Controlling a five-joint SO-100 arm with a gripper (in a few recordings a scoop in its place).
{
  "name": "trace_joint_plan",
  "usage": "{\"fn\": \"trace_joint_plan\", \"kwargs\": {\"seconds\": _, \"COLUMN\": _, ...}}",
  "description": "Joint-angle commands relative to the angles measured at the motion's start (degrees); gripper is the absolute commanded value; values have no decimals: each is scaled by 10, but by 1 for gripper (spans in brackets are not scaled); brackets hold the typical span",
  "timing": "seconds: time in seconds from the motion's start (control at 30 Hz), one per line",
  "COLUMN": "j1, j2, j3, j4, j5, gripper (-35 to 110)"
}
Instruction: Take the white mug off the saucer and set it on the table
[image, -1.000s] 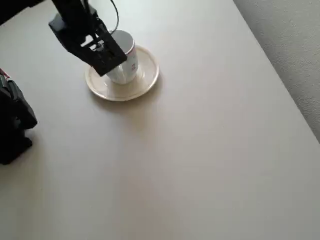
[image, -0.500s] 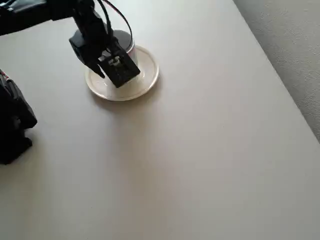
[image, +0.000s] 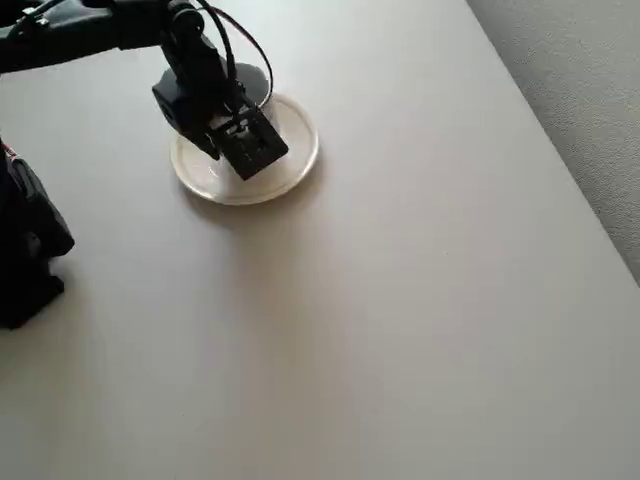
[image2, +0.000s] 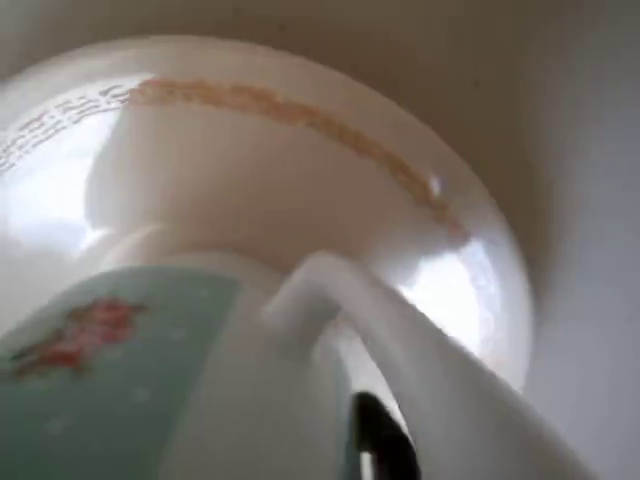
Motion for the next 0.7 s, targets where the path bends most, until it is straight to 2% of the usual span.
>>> {"fn": "trace_joint_plan", "kwargs": {"seconds": 0.0, "j1": 11, "j2": 34, "j3": -5, "j4": 4, "j5": 11, "gripper": -2}}
{"fn": "trace_joint_plan", "kwargs": {"seconds": 0.33, "j1": 13, "j2": 194, "j3": -18, "j4": 64, "j5": 15, "gripper": -2}}
{"fn": "trace_joint_plan", "kwargs": {"seconds": 0.5, "j1": 33, "j2": 234, "j3": -96, "j4": 144, "j5": 5, "gripper": -2}}
{"fn": "trace_joint_plan", "kwargs": {"seconds": 0.67, "j1": 83, "j2": 237, "j3": -188, "j4": 217, "j5": -50, "gripper": -2}}
